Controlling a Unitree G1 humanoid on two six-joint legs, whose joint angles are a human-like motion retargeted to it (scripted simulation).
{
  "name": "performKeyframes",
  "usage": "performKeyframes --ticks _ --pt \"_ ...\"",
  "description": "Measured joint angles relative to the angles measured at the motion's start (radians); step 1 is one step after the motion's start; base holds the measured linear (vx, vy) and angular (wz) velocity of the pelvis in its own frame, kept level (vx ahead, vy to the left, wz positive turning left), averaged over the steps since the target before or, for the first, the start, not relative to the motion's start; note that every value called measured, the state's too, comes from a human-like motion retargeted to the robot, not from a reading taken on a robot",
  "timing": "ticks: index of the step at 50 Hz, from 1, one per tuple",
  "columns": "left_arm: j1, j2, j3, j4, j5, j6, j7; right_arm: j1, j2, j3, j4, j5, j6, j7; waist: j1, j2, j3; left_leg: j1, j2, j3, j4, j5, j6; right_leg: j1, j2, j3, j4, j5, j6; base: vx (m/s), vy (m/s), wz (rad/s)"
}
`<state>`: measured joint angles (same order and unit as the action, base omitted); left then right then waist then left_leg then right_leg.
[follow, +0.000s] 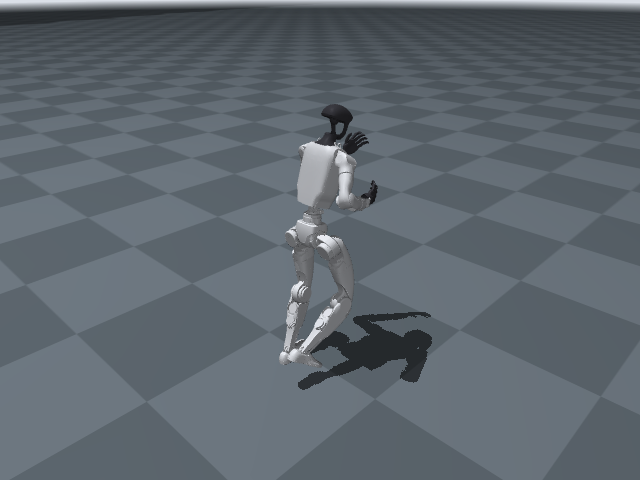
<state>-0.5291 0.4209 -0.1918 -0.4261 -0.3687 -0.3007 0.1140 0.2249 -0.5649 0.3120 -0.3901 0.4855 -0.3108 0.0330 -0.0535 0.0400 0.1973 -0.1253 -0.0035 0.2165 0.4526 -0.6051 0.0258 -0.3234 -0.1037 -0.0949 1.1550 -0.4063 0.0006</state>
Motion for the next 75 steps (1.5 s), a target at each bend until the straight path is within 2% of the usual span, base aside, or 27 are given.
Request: performKeyframes --ticks 3,5,8,10,13,15,18,20,23,25,28,30,32,34,36,38,40,45,50,52,55,59,62,65,70,73,75 --pt "-0.167 -0.039 -0.036 -0.043 0.007 -0.018 0.078 0.153 -0.158 -0.088 -0.049 0.089 0.019 0.064 -0.212 0.1 -0.079 0.081 0.026 -0.119 -0.118 0.16 -0.041 -0.036 0.028 -0.113 -0.422 0.067 0.013 1.39 -0.01 2.09" --pt "-0.231 -0.072 -0.056 -0.067 -0.048 -0.033 0.132 0.223 -0.22 -0.16 -0.044 0.122 0.057 0.098 -0.35 0.128 -0.08 0.174 0.009 -0.201 -0.196 0.308 -0.052 0.05 0.021 -0.186 -0.84 0.161 0.057 1.49 -0.21 2.18" --pt "-0.201 -0.086 -0.062 -0.115 -0.053 -0.008 0.089 0.279 -0.205 -0.252 -0.019 0.031 0.106 0.123 -0.408 0.061 -0.064 0.386 -0.026 -0.263 -0.319 0.511 -0.055 0.101 -0.011 -0.251 -1.119 0.179 0.191 1.51 -0.4 0.84" --pt "-0.087 -0.09 -0.037 -0.165 -0.044 0.015 0.044 0.264 -0.172 -0.278 -0.009 -0.063 0.127 0.131 -0.382 0.013 -0.031 0.513 -0.034 -0.268 -0.329 0.595 -0.039 0.122 -0.009 -0.242 -1.131 0.172 0.224 1.44 -0.42 -0.59" --pt "0.186 -0.117 0.015 -0.165 -0.098 0.023 -0.03 0.062 -0.108 -0.172 0.082 -0.106 0.143 0.087 -0.304 -0.064 0.042 0.501 -0.053 -0.134 0.038 0.483 0.028 0.194 -0.026 -0.139 -1.001 0.176 0.147 1.31 -0.31 -1.33" --pt "0.361 -0.14 0.043 -0.052 -0.109 0.031 -0.019 -0.148 -0.045 -0.071 0.191 -0.1 0.127 -0.002 -0.244 -0.05 0.077 0.333 0.022 -0.041 0.431 0.326 0.097 0.173 -0.001 -0.091 -0.827 0.053 0.056 1.19 -0.17 -1.17" --pt "0.602 -0.108 0.065 0.112 -0.065 0.048 0.012 -0.415 0.077 -0.028 0.246 -0.165 0.095 -0.11 -0.114 -0.014 0.042 0.001 0.088 -0.048 0.786 0.176 0.191 0.118 0.03 -0.072 -0.669 -0.071 0.01 1.19 -0.11 -0.65" --pt "0.758 -0.018 0.057 0.08 -0.114 0.022 0.0 -0.517 0.169 -0.034 0.189 -0.159 0.081 -0.135 0.02 -0.051 -0.02 -0.184 0.063 -0.053 0.814 0.145 0.223 0.136 0.018 -0.052 -0.692 -0.067 0.022 1.27 -0.1 -0.65" --pt "0.954 0.186 0.079 -0.053 -0.284 0.007 -0.032 -0.584 0.242 0.001 0.042 -0.095 0.081 -0.118 0.257 -0.174 -0.09 -0.308 0.01 0.011 0.524 0.17 0.214 0.207 -0.037 0.007 -0.788 0.061 0.074 1.36 -0.01 -0.86" --pt "1.062 0.268 0.125 -0.103 -0.404 0.025 -0.078 -0.613 0.237 0.061 -0.047 -0.068 0.09 -0.086 0.383 -0.226 -0.095 -0.275 -0.008 0.072 0.171 0.236 0.161 0.297 -0.064 0.034 -0.865 0.195 0.117 1.44 0.16 -0.73" --pt "1.171 0.255 0.195 -0.126 -0.505 0.058 -0.174 -0.614 0.208 0.179 -0.148 0.022 0.098 0.018 0.47 -0.16 -0.04 -0.104 0.026 0.168 -0.329 0.3 -0.012 0.572 -0.005 0.058 -1.011 0.389 0.14 1.48 0.28 -0.15" --pt "1.179 0.208 0.205 -0.128 -0.471 0.069 -0.229 -0.571 0.182 0.23 -0.183 0.081 0.116 0.12 0.463 -0.087 -0.003 -0.051 0.052 0.197 -0.44 0.312 -0.119 0.748 0.048 0.069 -1.063 0.467 0.118 1.45 0.26 0.86" --pt "1.108 0.175 0.188 -0.109 -0.371 0.078 -0.247 -0.488 0.17 0.228 -0.161 0.081 0.132 0.181 0.433 -0.027 0.034 -0.018 0.075 0.142 -0.389 0.359 -0.148 0.836 0.089 0.022 -0.966 0.449 0.071 1.37 0.19 1.48" --pt "0.94 0.146 0.112 -0.027 -0.215 0.046 -0.173 -0.39 0.186 0.209 -0.056 0.028 0.109 0.125 0.395 -0.009 0.095 0.02 0.066 0.044 -0.243 0.302 -0.069 0.835 0.071 -0.089 -0.723 0.346 0.032 1.27 0.1 1.88" --pt "0.682 0.102 -0.024 0.103 -0.047 -0.016 0.008 -0.292 0.234 0.212 0.11 0.021 0.051 -0.074 0.369 -0.057 0.156 0.018 0.009 -0.028 -0.058 0.169 0.039 0.731 -0.016 -0.154 -0.405 0.189 0.002 1.15 -0.01 1.72" --pt "0.407 0.026 -0.159 0.223 0.251 -0.025 0.173 -0.162 0.296 0.228 0.222 0.191 -0.081 -0.21 0.331 -0.15 0.119 -0.067 -0.061 -0.065 0.072 0.084 0.117 0.484 -0.09 -0.116 -0.127 0.041 -0.054 1.1 -0.09 1.42" --pt "0.201 -0.032 -0.215 0.205 0.379 -0.006 0.231 -0.027 0.261 0.203 0.202 0.304 -0.106 -0.182 0.266 -0.18 0.067 -0.081 -0.074 -0.09 0.095 0.058 0.079 0.28 -0.075 -0.049 -0.032 -0.04 -0.062 1.06 -0.14 1.27" --pt "-0.103 -0.145 -0.29 0.069 0.381 0.036 0.183 0.18 -0.012 0.097 0.061 0.366 0.024 0.037 0.004 -0.098 -0.078 0.069 -0.009 -0.156 -0.091 0.186 -0.034 0.059 -0.005 -0.035 -0.481 0.04 -0.006 1.06 -0.25 0.99" --pt "-0.199 -0.174 -0.414 -0.018 0.238 0.053 0.076 0.293 -0.065 -0.034 0.06 0.36 0.115 0.083 -0.136 -0.12 -0.11 0.331 -0.044 -0.213 -0.21 0.371 -0.03 0.094 -0.083 -0.188 -1.089 0.169 0.156 1.19 -0.44 0.07" --pt "-0.181 -0.162 -0.4 -0.063 0.251 0.049 0.016 0.311 -0.06 -0.12 0.056 0.276 0.126 0.102 -0.137 -0.135 -0.123 0.34 -0.065 -0.208 -0.064 0.388 -0.019 0.085 -0.126 -0.325 -1.115 0.205 0.165 1.15 -0.39 -0.77" --pt "-0.114 -0.129 -0.321 -0.102 0.339 0.033 -0.009 0.254 -0.042 -0.2 0.073 0.149 0.118 0.089 -0.129 -0.116 -0.118 0.232 -0.05 -0.186 0.35 0.355 -0.014 0.077 -0.145 -0.364 -0.98 0.249 0.049 1.03 -0.31 -0.94" --pt "0.156 -0.106 -0.192 0.015 0.41 0.065 0.049 -0.071 0.047 -0.063 0.282 -0.004 0.066 -0.081 -0.155 -0.069 -0.033 0.092 0.051 -0.175 0.775 0.186 0.048 0.019 -0.102 -0.246 -0.532 -0.007 -0.003 0.91 -0.23 -1.1" --pt "0.429 -0.097 -0.051 0.023 0.244 0.054 0.013 -0.223 0.123 -0.04 0.235 -0.021 0.042 -0.111 -0.165 -0.068 -0.017 -0.056 0.071 -0.156 0.854 0.113 0.131 0.056 -0.048 -0.191 -0.513 -0.027 0.012 0.75 -0.17 -1.39" --pt "0.692 -0.007 0.066 -0.075 0.115 0.032 -0.035 -0.17 0.188 -0.052 0.012 0.137 0.035 -0.055 -0.067 -0.116 -0.031 -0.122 0.031 -0.097 0.631 0.098 0.185 0.123 -0.002 -0.06 -0.625 0.08 0.062 0.69 -0.1 -2.36" --pt "1.133 0.052 0.252 -0.119 -0.049 0.026 -0.124 -0.1 0.112 0.026 -0.172 0.223 0.072 0.093 0.101 -0.123 -0.06 -0.014 0.023 -0.165 -0.172 0.389 0.088 0.221 0.103 0.165 -0.724 0.262 0.118 0.65 0.1 -3.23" --pt "1.278 0.018 0.277 -0.138 -0.101 0.034 -0.159 -0.083 0.014 0.054 -0.219 0.282 0.117 0.196 0.111 -0.073 -0.064 -0.028 0.086 -0.407 -0.336 0.507 0.01 0.233 0.142 0.171 -0.629 0.184 0.111 0.54 0.27 -2.71" --pt "1.25 0.035 0.237 -0.142 -0.056 0.028 -0.16 -0.073 -0.026 0.062 -0.237 0.261 0.116 0.21 0.105 -0.067 -0.052 -0.044 0.091 -0.513 -0.272 0.439 -0.012 0.201 0.124 0.159 -0.491 0.084 0.098 0.41 0.32 -2.11"
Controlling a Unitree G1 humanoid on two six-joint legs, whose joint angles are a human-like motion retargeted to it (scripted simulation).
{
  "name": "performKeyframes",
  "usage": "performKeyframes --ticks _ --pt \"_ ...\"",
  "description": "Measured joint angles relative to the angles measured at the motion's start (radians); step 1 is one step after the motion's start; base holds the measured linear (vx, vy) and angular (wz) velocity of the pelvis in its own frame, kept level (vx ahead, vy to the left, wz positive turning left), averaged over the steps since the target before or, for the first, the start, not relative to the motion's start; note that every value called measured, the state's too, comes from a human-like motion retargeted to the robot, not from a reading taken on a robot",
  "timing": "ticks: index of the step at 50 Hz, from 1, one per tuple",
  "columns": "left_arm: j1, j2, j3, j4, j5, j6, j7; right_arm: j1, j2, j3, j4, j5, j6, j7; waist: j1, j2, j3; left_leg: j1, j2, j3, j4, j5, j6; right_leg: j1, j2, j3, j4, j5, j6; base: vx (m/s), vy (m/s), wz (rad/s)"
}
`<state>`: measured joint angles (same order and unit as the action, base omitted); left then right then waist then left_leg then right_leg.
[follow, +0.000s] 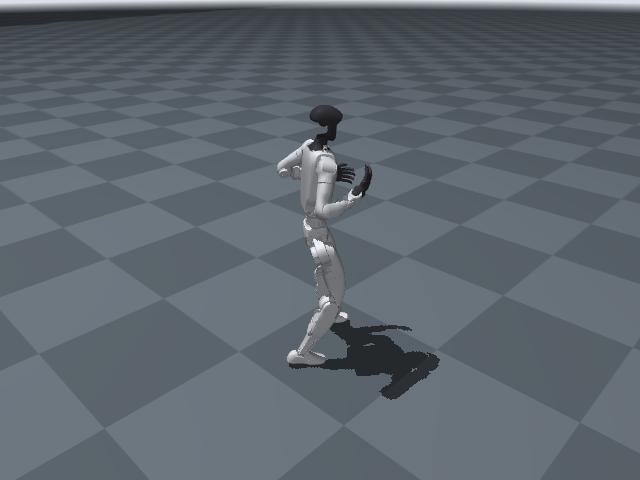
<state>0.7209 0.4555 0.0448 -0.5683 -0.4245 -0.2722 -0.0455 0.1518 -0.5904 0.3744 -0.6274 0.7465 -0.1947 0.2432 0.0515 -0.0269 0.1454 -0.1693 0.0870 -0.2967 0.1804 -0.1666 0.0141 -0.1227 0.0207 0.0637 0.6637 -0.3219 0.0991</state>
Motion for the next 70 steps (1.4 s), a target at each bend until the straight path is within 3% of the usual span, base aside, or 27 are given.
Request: performKeyframes --ticks 4,6,8,11,15,17,20,22,26,28,30,32,35,37,40,43,45,48,52,55,60,63,65,67,70 --pt "-0.398 0.081 -0.207 0.162 0.262 0.042 0.051 0.001 0.087 0.057 0.17 -0.085 -0.033 -0.147 0.024 -0.069 0.075 -0.047 -0.072 0.183 0.34 -0.307 0.053 -0.133 -0.091 0.031 0.359 -0.206 -0.059 0.25 0.3 -2.2" --pt "-0.659 0.09 -0.302 0.253 0.386 0.088 0.113 -0.004 0.125 0.061 0.295 -0.181 -0.046 -0.264 0.034 -0.096 0.114 -0.052 -0.068 0.31 0.445 -0.372 0.073 -0.165 -0.139 0.009 0.446 -0.273 -0.117 0.14 0.24 -2.56" --pt "-0.841 0.054 -0.324 0.248 0.416 0.109 0.172 0.019 0.112 0.03 0.319 -0.224 -0.046 -0.289 0.005 -0.1 0.114 -0.026 -0.042 0.417 0.457 -0.394 0.059 -0.165 -0.188 -0.062 0.437 -0.31 -0.155 0.15 0.19 -2.61" --pt "-1.002 -0.044 -0.302 0.151 0.349 0.098 0.245 0.093 0.018 -0.031 0.222 -0.117 -0.041 -0.211 -0.103 -0.063 0.059 0.06 -0.008 0.57 0.321 -0.342 0.038 -0.125 -0.235 -0.208 0.278 -0.286 -0.131 0.17 0.09 -2.53" --pt "-1.071 -0.085 -0.307 0.067 0.336 0.113 0.215 0.22 -0.123 -0.157 0.137 -0.093 0.009 -0.125 -0.219 0.017 -0.062 0.179 0.005 0.742 0.085 -0.138 0.009 -0.08 -0.216 -0.343 0.001 -0.124 -0.036 0.2 -0.11 -2.79" --pt "-1.041 -0.069 -0.324 0.052 0.319 0.119 0.172 0.253 -0.127 -0.194 0.143 -0.08 0.032 -0.106 -0.233 0.047 -0.121 0.211 0.024 0.782 0.041 -0.045 -0.024 -0.051 -0.215 -0.465 -0.115 -0.08 -0.021 0.26 -0.28 -3.44" --pt "-0.938 -0.043 -0.351 0.064 0.275 0.116 0.117 0.238 -0.074 -0.18 0.194 -0.093 0.043 -0.112 -0.225 0.053 -0.177 0.244 0.036 0.749 0.064 0.034 -0.024 0.015 -0.191 -0.566 -0.274 -0.052 -0.014 0.27 -0.35 -3.84" --pt "-0.842 -0.028 -0.339 0.107 0.224 0.108 0.067 0.183 -0.021 -0.155 0.243 -0.154 0.044 -0.115 -0.206 0.023 -0.176 0.243 0.029 0.691 0.199 0.015 0.006 0.051 -0.17 -0.476 -0.332 -0.078 -0.015 0.24 -0.36 -4.26" --pt "-0.659 -0.073 -0.258 0.327 0.142 0.103 0.007 0.011 0.068 -0.143 0.322 -0.357 0.051 -0.09 -0.145 0.022 -0.096 0.123 0.058 0.563 0.719 -0.062 0.002 0.066 -0.082 -0.153 -0.293 -0.278 -0.052 0.2 -0.24 -4.59" --pt "-0.601 -0.134 -0.245 0.529 0.119 0.128 0.107 -0.102 0.1 -0.126 0.361 -0.433 0.053 -0.135 -0.108 0.059 -0.035 0.044 0.048 0.48 0.936 -0.113 -0.006 0.047 -0.023 -0.017 -0.202 -0.355 -0.087 0.23 -0.05 -4.31" --pt "-0.538 -0.167 -0.263 0.673 0.033 0.153 0.244 -0.211 0.138 -0.112 0.37 -0.441 0.053 -0.222 -0.079 0.081 0.018 -0.032 0.026 0.419 1.079 -0.194 0.034 0.044 0.014 0.085 -0.139 -0.381 -0.101 0.33 -0.01 -3.41" --pt "-0.447 -0.112 -0.282 0.642 -0.039 0.12 0.266 -0.298 0.179 -0.119 0.321 -0.375 0.03 -0.289 -0.048 0.073 0.034 -0.11 0.024 0.402 1.127 -0.275 0.114 0.081 0.017 0.165 -0.188 -0.352 -0.082 0.47 -0.02 -2.34" --pt "-0.248 0.094 -0.236 0.408 -0.059 0.066 0.104 -0.323 0.249 -0.172 0.188 -0.209 -0.037 -0.326 0.043 0.003 -0.021 -0.2 -0.01 0.426 1.004 -0.375 0.21 0.147 -0.052 0.234 -0.343 -0.226 -0.026 0.63 0.03 -1.54" --pt "-0.137 0.202 -0.181 0.286 -0.123 0.051 0.021 -0.287 0.316 -0.178 0.113 -0.033 -0.092 -0.351 0.114 -0.056 -0.068 -0.223 -0.066 0.435 0.784 -0.38 0.218 0.167 -0.113 0.242 -0.409 -0.099 0.015 0.7 0.12 -1.21" --pt "-0.048 0.269 -0.124 0.205 -0.169 0.055 -0.047 -0.26 0.351 -0.178 0.111 -0.017 -0.085 -0.345 0.187 -0.107 -0.106 -0.196 -0.11 0.427 0.359 -0.327 0.178 0.184 -0.148 0.251 -0.455 0.082 0.064 0.7 0.19 -1.12" --pt "-0.065 0.254 -0.108 0.186 -0.124 0.063 -0.062 -0.262 0.324 -0.118 0.201 -0.146 -0.045 -0.317 0.189 -0.11 -0.089 -0.114 -0.065 0.522 0.063 -0.221 0.123 0.228 -0.132 0.214 -0.441 0.167 0.071 0.68 0.24 -0.78" --pt "-0.156 0.213 -0.143 0.206 -0.03 0.057 -0.059 -0.253 0.303 -0.047 0.28 -0.232 -0.04 -0.292 0.162 -0.095 -0.044 -0.061 -0.039 0.567 0.057 -0.213 0.102 0.247 -0.121 0.154 -0.335 0.154 0.048 0.65 0.26 -0.42" --pt "-0.406 0.136 -0.262 0.317 0.144 0.036 -0.008 -0.177 0.288 0.02 0.406 -0.331 -0.049 -0.28 0.112 -0.093 0.014 -0.046 -0.017 0.571 0.247 -0.397 0.105 0.107 -0.136 0.043 0.105 0.011 0.016 0.59 0.25 -0.28" --pt "-0.875 0.092 -0.423 0.505 0.436 0.069 0.138 0.034 0.276 -0.086 0.552 -0.448 -0.056 -0.307 -0.006 -0.08 0.065 -0.031 -0.01 0.556 0.382 -0.538 0.064 -0.06 -0.198 -0.131 0.435 -0.2 -0.12 0.59 0.19 0.38" --pt "-1.158 0.109 -0.409 0.45 0.536 0.098 0.201 0.239 0.202 -0.256 0.498 -0.312 -0.028 -0.198 -0.152 -0.036 0.058 0.032 -0.005 0.512 0.29 -0.504 0.001 -0.122 -0.163 -0.242 0.342 -0.255 -0.135 0.72 0.09 1.05" --pt "-1.343 0.071 -0.393 0.291 0.306 0.094 0.385 0.473 -0.077 -0.423 0.352 -0.113 0.04 -0.119 -0.384 0.055 -0.027 0.168 -0.026 0.44 0.032 -0.245 -0.069 -0.103 -0.089 -0.382 -0.332 -0.116 -0.024 0.85 -0.07 0.81" --pt "-1.333 0.043 -0.406 0.178 0.278 0.071 0.323 0.494 -0.128 -0.42 0.331 -0.097 0.076 -0.067 -0.423 0.04 -0.043 0.265 -0.056 0.403 -0.043 -0.077 -0.069 -0.087 -0.074 -0.411 -0.583 0.004 0.018 0.91 -0.24 -0.15" --pt "-1.278 0.008 -0.395 0.114 0.285 0.062 0.245 0.443 -0.117 -0.376 0.342 -0.14 0.078 -0.048 -0.395 0.017 -0.029 0.32 -0.075 0.386 -0.029 -0.007 -0.03 -0.069 -0.069 -0.396 -0.612 0.041 0.015 0.9 -0.24 -1.15" --pt "-1.172 -0.04 -0.363 0.085 0.286 0.059 0.171 0.322 -0.087 -0.284 0.398 -0.187 0.054 -0.079 -0.345 -0.018 -0.003 0.295 -0.103 0.386 0.166 -0.011 0.027 -0.034 -0.085 -0.341 -0.56 -0.001 -0.017 0.87 -0.18 -1.6" --pt "-0.942 -0.124 -0.29 0.132 0.359 0.046 0.157 0.086 -0.013 -0.132 0.508 -0.221 -0.023 -0.184 -0.273 -0.017 0.023 0.107 -0.096 0.413 0.653 -0.099 0.056 -0.027 -0.088 -0.239 -0.429 -0.144 -0.083 0.84 -0.06 -1.59"
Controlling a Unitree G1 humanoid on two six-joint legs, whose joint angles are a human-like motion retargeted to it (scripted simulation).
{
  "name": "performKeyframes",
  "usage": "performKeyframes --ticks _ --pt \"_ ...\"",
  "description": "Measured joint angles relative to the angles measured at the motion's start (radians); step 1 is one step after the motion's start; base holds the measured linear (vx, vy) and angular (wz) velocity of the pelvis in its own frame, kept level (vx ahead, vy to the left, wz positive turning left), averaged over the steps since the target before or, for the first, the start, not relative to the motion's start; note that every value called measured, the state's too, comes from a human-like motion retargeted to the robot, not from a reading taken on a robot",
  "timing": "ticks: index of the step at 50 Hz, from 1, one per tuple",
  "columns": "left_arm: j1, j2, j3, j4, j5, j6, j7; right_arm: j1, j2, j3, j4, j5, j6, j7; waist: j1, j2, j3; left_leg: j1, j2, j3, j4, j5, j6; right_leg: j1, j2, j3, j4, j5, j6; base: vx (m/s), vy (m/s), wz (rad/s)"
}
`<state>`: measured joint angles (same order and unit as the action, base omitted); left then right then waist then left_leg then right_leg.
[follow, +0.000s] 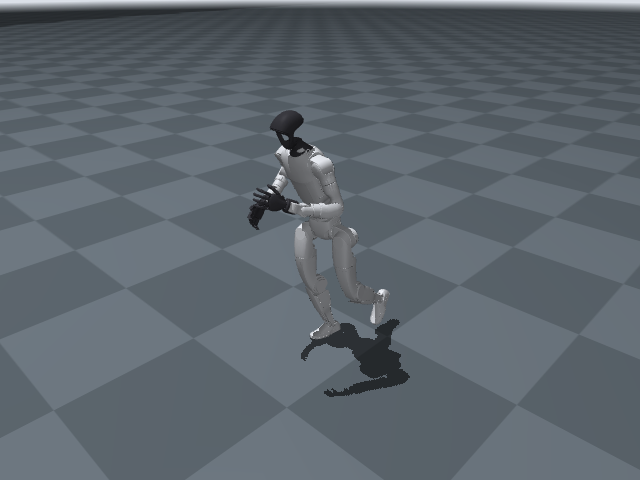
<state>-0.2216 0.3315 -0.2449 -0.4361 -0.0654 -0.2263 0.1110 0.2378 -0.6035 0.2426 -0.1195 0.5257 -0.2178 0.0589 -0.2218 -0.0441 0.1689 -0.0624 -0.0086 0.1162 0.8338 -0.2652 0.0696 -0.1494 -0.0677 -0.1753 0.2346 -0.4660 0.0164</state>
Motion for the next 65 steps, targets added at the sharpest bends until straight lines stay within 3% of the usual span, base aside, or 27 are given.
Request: performKeyframes --ticks 2,5,8,10,13,16,18,20,22,24,27,30,33,35,37,40,42,44,47,50,53,55,57,60,62,65 --pt "0.21 -0.023 0.082 0.07 0.073 0.005 0.012 -0.184 0.074 0.054 0.018 -0.065 -0.038 -0.066 0.062 0.012 0.006 -0.132 0.026 0.019 0.237 -0.075 0.018 -0.021 0.015 0.059 0.108 -0.083 -0.016 0.9 -0.01 -1.69" --pt "0.572 0.044 0.212 0.091 0.003 -0.009 -0.037 -0.382 0.2 0.028 -0.11 -0.128 -0.034 -0.091 0.186 -0.034 -0.025 -0.286 0.036 0.067 0.355 -0.165 0.066 0.001 0.003 0.138 0.15 -0.11 0.026 1.04 -0.02 -1.62" --pt "0.834 0.189 0.259 0.004 -0.327 -0.061 -0.074 -0.363 0.264 -0.004 -0.358 -0.029 -0.06 -0.126 0.332 -0.131 -0.068 -0.362 0.016 0.138 0.164 -0.215 0.115 0.1 -0.06 0.17 0.038 0.04 0.105 1.2 0.06 -0.84" --pt "0.919 0.265 0.286 -0.045 -0.441 -0.085 -0.091 -0.298 0.253 0.016 -0.485 0.042 -0.078 -0.11 0.403 -0.171 -0.082 -0.362 -0.002 0.178 -0.09 -0.196 0.106 0.179 -0.091 0.169 -0.04 0.2 0.148 1.27 0.15 -0.08" --pt "0.94 0.301 0.356 -0.097 -0.442 -0.072 -0.14 -0.205 0.201 0.083 -0.532 0.163 -0.025 0.023 0.45 -0.158 -0.061 -0.271 -0.014 0.205 -0.544 -0.126 0.018 0.336 -0.063 0.202 -0.131 0.426 0.165 1.29 0.19 0.12" --pt "0.819 0.221 0.355 -0.109 -0.431 -0.062 -0.187 -0.157 0.153 0.149 -0.46 0.16 0.034 0.148 0.431 -0.091 0.041 -0.164 -0.002 0.165 -0.715 -0.058 -0.037 0.517 -0.003 0.221 -0.128 0.525 0.115 1.23 0.19 0.44" --pt "0.651 0.121 0.286 -0.061 -0.395 -0.083 -0.174 -0.141 0.143 0.194 -0.357 0.083 0.023 0.165 0.396 -0.043 0.134 -0.093 0.033 0.106 -0.625 -0.1 -0.016 0.542 0.021 0.142 0.082 0.459 0.045 1.15 0.15 0.7" --pt "0.433 0.008 0.171 0.047 -0.31 -0.1 -0.093 -0.127 0.159 0.227 -0.2 -0.036 -0.016 0.094 0.352 -0.031 0.182 -0.075 0.059 0.063 -0.459 -0.228 0.021 0.405 -0.013 0.05 0.488 0.298 -0.036 1.08 0.11 0.63" --pt "0.187 -0.074 0.068 0.153 -0.23 -0.077 0.033 -0.098 0.175 0.196 -0.078 -0.128 -0.022 0.01 0.296 -0.066 0.163 -0.09 0.043 0.057 -0.378 -0.311 0.03 0.194 -0.064 0.045 0.8 0.165 -0.083 1.05 0.05 0.55" --pt "-0.036 -0.119 0.016 0.167 -0.174 -0.06 0.102 -0.026 0.161 0.121 -0.084 -0.108 -0.013 0.029 0.215 -0.076 0.105 -0.09 0.036 0.053 -0.397 -0.313 0.002 -0.005 -0.063 0.062 0.922 0.092 -0.092 1.09 0.0 0.75" --pt "-0.281 -0.133 0.018 0.063 -0.065 -0.055 0.099 0.111 0.083 0.041 -0.2 0.011 -0.017 0.115 0.075 0.002 0.009 -0.039 0.079 0.021 -0.506 -0.206 -0.07 -0.192 -0.014 0.018 0.783 0.085 -0.063 1.2 -0.11 0.89" --pt "-0.417 -0.124 -0.01 -0.058 -0.049 -0.043 0.125 0.176 -0.008 0.008 -0.246 0.026 -0.006 0.103 -0.028 0.098 -0.044 0.063 0.121 -0.003 -0.639 0.005 -0.128 -0.216 0.012 -0.073 0.343 0.176 -0.016 1.32 -0.27 0.62" --pt "-0.397 -0.103 -0.052 -0.164 -0.16 -0.035 0.099 0.12 -0.023 0.007 -0.203 -0.007 0.061 0.085 -0.096 0.092 -0.03 0.224 0.089 -0.03 -0.727 0.202 -0.136 -0.144 -0.01 -0.108 -0.084 0.217 0.048 1.39 -0.38 0.28" --pt "-0.294 -0.075 -0.022 -0.197 -0.18 -0.017 0.021 0.018 0.011 0.057 -0.134 -0.061 0.083 0.084 -0.114 0.063 0.013 0.329 0.064 -0.057 -0.713 0.265 -0.069 -0.102 -0.028 -0.12 -0.186 0.214 0.084 1.38 -0.38 -0.44" --pt "-0.13 -0.056 0.021 -0.155 -0.168 -0.007 -0.053 -0.11 0.07 0.139 -0.043 -0.062 0.064 0.049 -0.09 0.035 0.059 0.322 0.028 -0.064 -0.491 0.207 0.02 -0.062 -0.051 -0.1 -0.142 0.208 0.065 1.31 -0.31 -1.11" --pt "0.145 -0.027 0.056 0.055 -0.059 0.003 -0.045 -0.335 0.17 0.254 0.084 -0.083 -0.011 -0.069 0.01 0.059 0.109 0.134 0.035 -0.017 0.046 0.022 0.081 -0.057 -0.029 -0.017 0.073 0.06 -0.016 1.24 -0.19 -1.53" --pt "0.324 0.001 0.069 0.212 -0.012 0.011 -0.016 -0.48 0.227 0.265 0.073 -0.168 -0.048 -0.141 0.099 0.076 0.093 -0.023 0.046 0.004 0.291 -0.067 0.105 -0.07 -0.011 0.024 0.193 -0.036 -0.031 1.27 -0.11 -1.35" --pt "0.502 0.047 0.097 0.25 -0.1 -0.003 -0.043 -0.584 0.263 0.215 -0.023 -0.203 -0.045 -0.143 0.199 0.051 0.035 -0.183 0.034 0.029 0.395 -0.12 0.136 -0.048 -0.015 0.053 0.197 -0.051 -0.015 1.34 -0.1 -1.04" --pt "0.746 0.188 0.164 0.135 -0.299 -0.038 -0.078 -0.624 0.315 0.128 -0.22 -0.094 -0.06 -0.175 0.377 -0.054 -0.068 -0.353 -0.008 0.1 0.274 -0.147 0.171 0.042 -0.053 0.101 0.06 0.082 0.047 1.44 -0.05 -1.0" --pt "0.905 0.284 0.247 0.043 -0.391 -0.062 -0.105 -0.595 0.331 0.119 -0.373 0.007 -0.088 -0.172 0.521 -0.146 -0.11 -0.368 -0.044 0.183 -0.125 -0.097 0.144 0.176 -0.093 0.149 -0.097 0.351 0.126 1.52 0.09 -0.92" --pt "0.95 0.277 0.322 0.009 -0.439 -0.076 -0.143 -0.547 0.307 0.152 -0.445 0.023 -0.087 -0.111 0.579 -0.119 -0.079 -0.24 -0.032 0.241 -0.601 -0.051 0.03 0.386 -0.049 0.229 -0.22 0.57 0.151 1.56 0.24 -0.51" --pt "0.905 0.25 0.341 0.006 -0.433 -0.079 -0.154 -0.498 0.286 0.182 -0.452 0.059 -0.076 -0.064 0.567 -0.065 -0.032 -0.172 -0.012 0.255 -0.76 -0.06 -0.05 0.539 -0.003 0.281 -0.253 0.625 0.125 1.52 0.27 0.32" --pt "0.789 0.202 0.307 0.044 -0.375 -0.088 -0.14 -0.441 0.273 0.23 -0.401 0.088 -0.074 -0.024 0.518 -0.011 0.032 -0.112 0.005 0.214 -0.728 -0.067 -0.049 0.625 0.029 0.258 -0.145 0.573 0.066 1.44 0.24 0.9" --pt "0.489 0.098 0.163 0.192 -0.153 -0.114 -0.055 -0.352 0.266 0.296 -0.215 -0.053 -0.113 -0.031 0.433 0.034 0.108 -0.061 0.036 0.117 -0.457 -0.241 0.05 0.51 0.016 0.108 0.372 0.347 -0.02 1.33 0.18 1.01" --pt "0.232 0.049 0.067 0.241 -0.032 -0.079 0.038 -0.274 0.255 0.282 -0.124 -0.122 -0.096 -0.053 0.395 -0.004 0.099 -0.087 0.009 0.104 -0.328 -0.345 0.067 0.275 -0.056 0.082 0.744 0.182 -0.057 1.25 0.1 0.64" --pt "-0.107 0.028 0.007 0.167 0.021 -0.027 0.121 -0.09 0.192 0.172 -0.209 -0.017 -0.059 0.012 0.292 -0.031 0.006 -0.087 -0.02 0.085 -0.326 -0.38 0.025 -0.077 -0.092 0.081 0.99 0.086 0.016 1.31 0.06 0.83"
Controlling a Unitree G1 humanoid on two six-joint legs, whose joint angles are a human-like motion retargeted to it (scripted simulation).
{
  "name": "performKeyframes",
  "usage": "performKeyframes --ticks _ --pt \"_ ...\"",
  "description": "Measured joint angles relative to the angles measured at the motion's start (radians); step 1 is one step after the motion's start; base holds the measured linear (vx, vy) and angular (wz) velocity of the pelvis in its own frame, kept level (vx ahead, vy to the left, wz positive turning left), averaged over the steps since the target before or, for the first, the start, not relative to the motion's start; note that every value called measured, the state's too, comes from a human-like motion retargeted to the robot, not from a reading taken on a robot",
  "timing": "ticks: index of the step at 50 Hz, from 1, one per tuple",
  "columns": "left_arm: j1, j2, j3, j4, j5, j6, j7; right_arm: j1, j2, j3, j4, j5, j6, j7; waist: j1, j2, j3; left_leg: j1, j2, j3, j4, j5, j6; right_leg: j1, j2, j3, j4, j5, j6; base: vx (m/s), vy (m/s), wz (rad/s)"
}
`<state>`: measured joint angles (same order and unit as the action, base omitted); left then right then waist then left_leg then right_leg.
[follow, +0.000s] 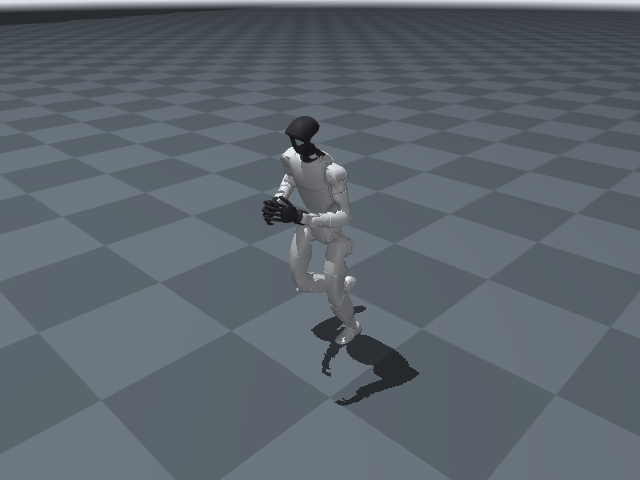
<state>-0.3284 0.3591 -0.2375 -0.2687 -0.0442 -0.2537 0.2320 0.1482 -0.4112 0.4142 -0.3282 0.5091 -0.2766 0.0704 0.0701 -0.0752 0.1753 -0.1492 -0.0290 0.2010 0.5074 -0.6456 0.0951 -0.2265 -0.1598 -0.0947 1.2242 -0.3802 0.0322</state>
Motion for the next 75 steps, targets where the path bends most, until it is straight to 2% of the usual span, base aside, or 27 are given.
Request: performKeyframes --ticks 3,5,8,11,13,16,18,20,22,25,27,30,32,34,37,40,43,47,51,54,57,60,63,65,68,71,75 --pt "-0.203 -0.009 -0.001 -0.077 0.081 0.018 0.023 0.16 -0.145 -0.094 -0.122 0.106 0.017 0.106 -0.187 0.126 -0.092 0.08 0.068 -0.082 -0.127 0.147 -0.094 -0.133 0.07 -0.1 -0.257 -0.014 -0.062 1.36 0.0 1.42" --pt "-0.281 -0.023 -0.03 -0.126 0.034 0.018 0.062 0.252 -0.22 -0.146 -0.164 0.164 0.036 0.121 -0.304 0.196 -0.117 0.153 0.101 -0.149 -0.211 0.296 -0.139 -0.141 0.085 -0.191 -0.563 0.052 -0.029 1.47 -0.18 1.64" --pt "-0.336 -0.047 -0.072 -0.194 -0.052 0.017 0.074 0.318 -0.259 -0.18 -0.167 0.209 0.069 0.104 -0.419 0.193 -0.088 0.336 0.088 -0.233 -0.328 0.512 -0.164 -0.078 0.065 -0.238 -1.03 0.129 0.053 1.54 -0.37 1.15" --pt "-0.284 -0.06 -0.065 -0.248 -0.061 0.021 -0.001 0.243 -0.247 -0.138 -0.113 0.104 0.079 0.097 -0.437 0.128 -0.022 0.53 0.065 -0.263 -0.352 0.615 -0.105 -0.053 0.034 -0.188 -1.148 0.164 0.095 1.52 -0.45 -0.14" --pt "-0.183 -0.076 -0.052 -0.235 -0.065 0.013 -0.076 0.143 -0.209 -0.064 -0.036 0.048 0.067 0.085 -0.402 0.089 0.011 0.558 0.048 -0.216 -0.193 0.572 -0.032 -0.03 0.018 -0.15 -1.065 0.182 0.062 1.44 -0.38 -0.9" --pt "0.033 -0.091 -0.04 -0.127 -0.058 0.006 -0.122 -0.041 -0.091 0.047 0.133 -0.008 0.022 0.011 -0.311 0.082 0.038 0.379 0.108 -0.114 0.286 0.381 0.045 -0.027 0.027 -0.127 -0.792 -0.001 -0.007 1.36 -0.28 -0.63" --pt "0.203 -0.083 -0.036 -0.082 -0.133 -0.001 -0.141 -0.125 -0.022 0.051 0.163 -0.025 0.0 -0.047 -0.23 0.082 0.015 0.175 0.142 -0.103 0.548 0.275 0.082 -0.03 0.029 -0.136 -0.692 -0.089 -0.016 1.3 -0.22 0.12" --pt "0.393 -0.021 -0.018 -0.121 -0.266 -0.011 -0.193 -0.132 0.017 0.008 0.08 0.054 -0.004 -0.058 -0.119 0.055 -0.047 -0.038 0.12 -0.107 0.656 0.224 0.108 -0.011 0.024 -0.143 -0.716 -0.093 -0.007 1.31 -0.22 0.18" --pt "0.589 0.103 0.04 -0.2 -0.35 -0.013 -0.234 -0.091 0.022 -0.026 -0.04 0.138 0.0 -0.045 0.022 -0.012 -0.09 -0.167 0.058 -0.074 0.568 0.219 0.122 0.055 0.012 -0.121 -0.812 -0.02 0.013 1.35 -0.2 -0.35" --pt "0.861 0.27 0.173 -0.266 -0.431 -0.017 -0.272 -0.049 0.006 -0.014 -0.148 0.159 0.016 -0.022 0.229 -0.119 -0.1 -0.212 -0.019 0.039 0.187 0.284 0.099 0.183 -0.016 -0.057 -0.96 0.171 0.06 1.42 -0.1 -0.92" --pt "0.997 0.321 0.257 -0.278 -0.5 -0.021 -0.307 -0.037 -0.004 0.019 -0.164 0.173 0.036 0.024 0.336 -0.132 -0.076 -0.15 -0.027 0.112 -0.156 0.349 0.034 0.301 0.005 -0.002 -1.037 0.303 0.082 1.49 0.02 -1.07" --pt "1.085 0.318 0.343 -0.273 -0.514 -0.025 -0.377 -0.024 -0.039 0.047 -0.165 0.175 0.057 0.118 0.415 -0.069 -0.028 -0.077 -0.003 0.138 -0.469 0.327 -0.083 0.519 0.071 0.091 -1.113 0.426 0.099 1.49 0.11 -0.39" --pt "1.032 0.272 0.337 -0.243 -0.444 -0.025 -0.393 -0.016 -0.047 0.06 -0.145 0.142 0.057 0.153 0.401 -0.012 0.002 -0.068 0.022 0.09 -0.467 0.351 -0.097 0.61 0.104 0.08 -1.041 0.419 0.072 1.4 0.12 0.63" --pt "0.91 0.194 0.283 -0.175 -0.327 -0.025 -0.379 -0.014 -0.023 0.089 -0.078 0.091 0.044 0.153 0.349 0.025 0.029 -0.068 0.038 0.024 -0.332 0.359 -0.032 0.601 0.091 -0.024 -0.797 0.333 0.021 1.29 0.08 1.18" --pt "0.587 0.072 0.156 -0.034 -0.136 -0.002 -0.237 0.001 0.044 0.118 0.101 0.089 0.025 0.034 0.258 -0.012 0.076 -0.108 0.001 -0.04 -0.012 0.172 0.078 0.424 -0.035 -0.123 -0.299 0.142 -0.047 1.14 0.0 1.17" --pt "0.199 -0.019 0.05 0.007 -0.01 0.024 -0.071 0.102 0.048 0.074 0.158 0.239 0.014 -0.033 0.166 -0.059 0.064 -0.097 -0.023 -0.054 0.076 0.075 0.018 0.165 -0.058 -0.05 -0.052 0.014 -0.052 1.08 -0.08 0.84" --pt "-0.039 -0.064 0.034 -0.07 0.074 0.039 -0.015 0.213 -0.091 -0.012 0.06 0.269 0.045 0.079 -0.024 -0.012 -0.008 0.018 0.006 -0.102 -0.052 0.12 -0.059 0.006 0.008 -0.058 -0.19 -0.005 -0.023 1.09 -0.12 0.96" --pt "-0.201 -0.046 0.032 -0.166 -0.008 0.05 0.033 0.287 -0.249 -0.12 0.001 0.323 0.095 0.111 -0.305 0.064 -0.076 0.203 0.039 -0.164 -0.255 0.312 -0.123 -0.016 0.049 -0.166 -0.769 0.128 0.047 1.14 -0.27 0.94" --pt "-0.281 0.062 -0.004 -0.23 -0.034 0.05 0.007 0.326 -0.249 -0.229 0.017 0.333 0.118 0.099 -0.436 0.029 -0.086 0.411 0.019 -0.158 -0.323 0.464 -0.135 -0.01 0.025 -0.252 -1.186 0.128 0.121 1.21 -0.42 0.06" --pt "-0.268 0.104 -0.02 -0.247 -0.068 0.037 -0.041 0.339 -0.198 -0.32 0.03 0.27 0.106 0.064 -0.441 -0.024 -0.098 0.481 0.012 -0.073 -0.157 0.432 -0.146 -0.015 -0.024 -0.367 -1.218 0.139 0.123 1.17 -0.4 -0.82" --pt "-0.213 0.074 -0.01 -0.207 -0.112 0.018 -0.083 0.277 -0.129 -0.324 0.077 0.255 0.084 0.001 -0.423 -0.064 -0.077 0.474 0.074 0.048 0.19 0.285 -0.088 0.001 -0.059 -0.345 -1.035 0.184 0.035 1.09 -0.29 -1.12" --pt "-0.119 0.003 0.0 -0.075 -0.149 0.03 -0.048 0.108 -0.077 -0.219 0.24 0.236 0.057 -0.113 -0.429 -0.013 -0.015 0.328 0.224 0.039 0.602 0.101 -0.011 -0.087 -0.036 -0.274 -0.603 -0.043 -0.022 0.93 -0.14 -0.92" --pt "0.007 -0.061 0.0 -0.016 -0.242 0.012 -0.057 0.055 -0.05 -0.18 0.21 0.259 0.025 -0.153 -0.417 0.03 0.016 0.084 0.168 -0.112 0.766 0.006 0.048 -0.063 0.026 -0.241 -0.576 -0.086 -0.02 0.67 -0.1 -1.03" --pt "0.118 -0.029 0.014 -0.091 -0.291 -0.009 -0.114 0.12 -0.007 -0.203 0.053 0.368 0.022 -0.078 -0.38 0.036 0.002 -0.061 0.11 -0.162 0.734 -0.007 0.071 -0.049 0.067 -0.184 -0.622 -0.053 -0.001 0.58 -0.11 -1.64" --pt "0.299 0.102 0.08 -0.199 -0.37 -0.011 -0.207 0.199 0.027 -0.257 -0.159 0.35 0.044 0.006 -0.284 -0.023 -0.027 -0.115 0.086 -0.048 0.427 0.049 0.111 0.017 0.093 -0.022 -0.754 0.033 0.059 0.56 -0.05 -2.58" --pt "0.506 0.21 0.166 -0.229 -0.437 0.007 -0.301 0.213 -0.012 -0.315 -0.284 0.261 0.075 0.069 -0.171 -0.055 -0.037 -0.052 0.058 0.017 -0.056 0.161 0.042 0.112 0.127 0.178 -0.906 0.125 0.102 0.53 0.1 -3.63" --pt "0.805 0.208 0.23 -0.237 -0.492 0.004 -0.365 0.195 -0.087 -0.266 -0.334 0.27 0.052 0.093 -0.063 -0.013 -0.035 -0.016 0.077 -0.308 -0.369 0.428 -0.075 0.194 0.204 0.406 -0.976 0.178 0.085 0.43 0.23 -4.09"
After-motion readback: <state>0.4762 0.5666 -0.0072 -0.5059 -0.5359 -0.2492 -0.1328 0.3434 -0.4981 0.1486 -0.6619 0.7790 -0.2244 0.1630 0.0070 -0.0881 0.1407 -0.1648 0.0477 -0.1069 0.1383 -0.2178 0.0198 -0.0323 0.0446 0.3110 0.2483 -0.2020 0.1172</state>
